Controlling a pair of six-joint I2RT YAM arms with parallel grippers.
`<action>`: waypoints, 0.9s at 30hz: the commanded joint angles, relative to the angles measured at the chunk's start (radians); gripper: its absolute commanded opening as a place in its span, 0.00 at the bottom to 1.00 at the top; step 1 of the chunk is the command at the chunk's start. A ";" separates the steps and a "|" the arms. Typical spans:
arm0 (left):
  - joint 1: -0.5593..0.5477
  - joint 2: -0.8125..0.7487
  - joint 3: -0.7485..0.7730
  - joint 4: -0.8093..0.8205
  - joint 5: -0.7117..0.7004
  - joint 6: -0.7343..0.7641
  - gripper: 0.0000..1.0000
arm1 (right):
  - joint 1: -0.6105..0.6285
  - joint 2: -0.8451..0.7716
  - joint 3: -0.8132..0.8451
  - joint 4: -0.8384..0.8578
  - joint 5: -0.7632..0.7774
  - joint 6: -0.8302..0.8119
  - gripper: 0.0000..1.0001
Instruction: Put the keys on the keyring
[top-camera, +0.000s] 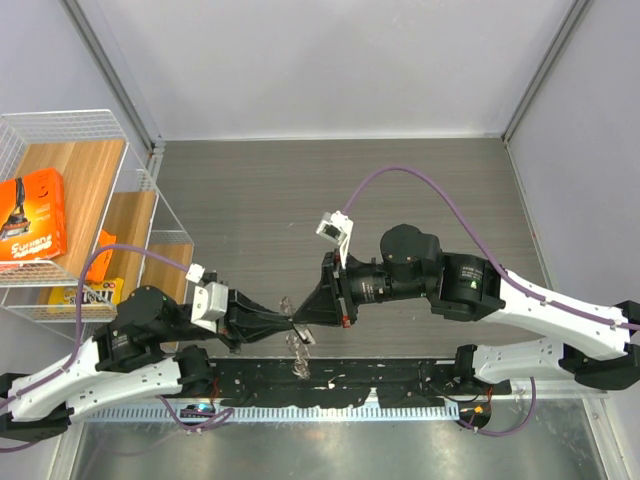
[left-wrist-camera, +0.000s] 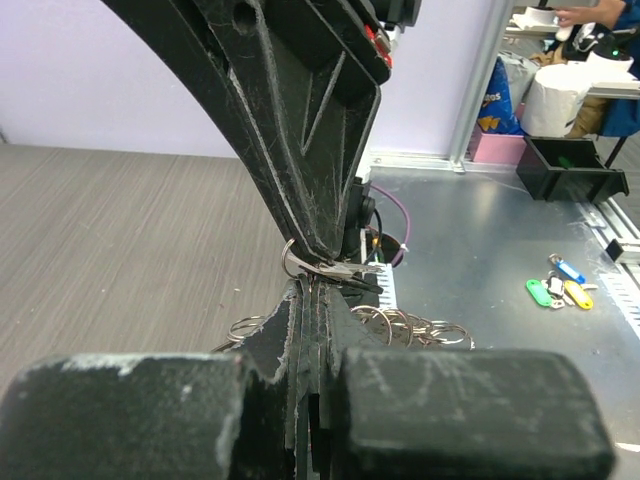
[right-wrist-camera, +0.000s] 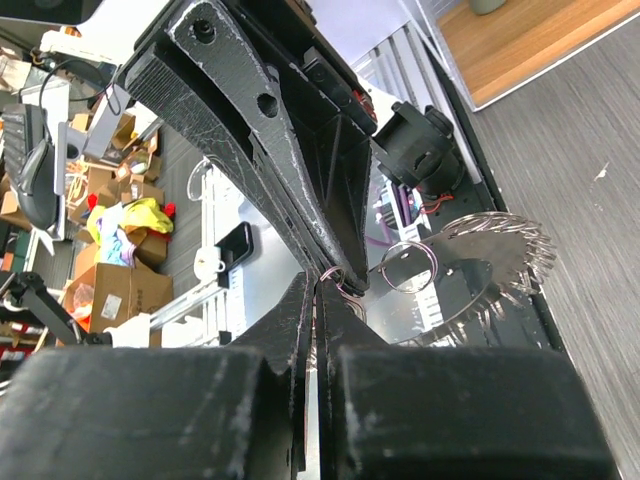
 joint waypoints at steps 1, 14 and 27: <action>0.002 0.003 0.022 0.053 -0.067 -0.004 0.04 | 0.016 -0.007 0.028 0.091 0.052 0.006 0.06; 0.002 -0.029 0.005 0.060 -0.099 -0.022 0.45 | 0.018 -0.040 -0.031 0.231 0.043 0.029 0.06; 0.000 -0.060 -0.006 0.024 -0.120 -0.028 0.49 | 0.016 -0.095 -0.033 0.239 0.073 0.001 0.06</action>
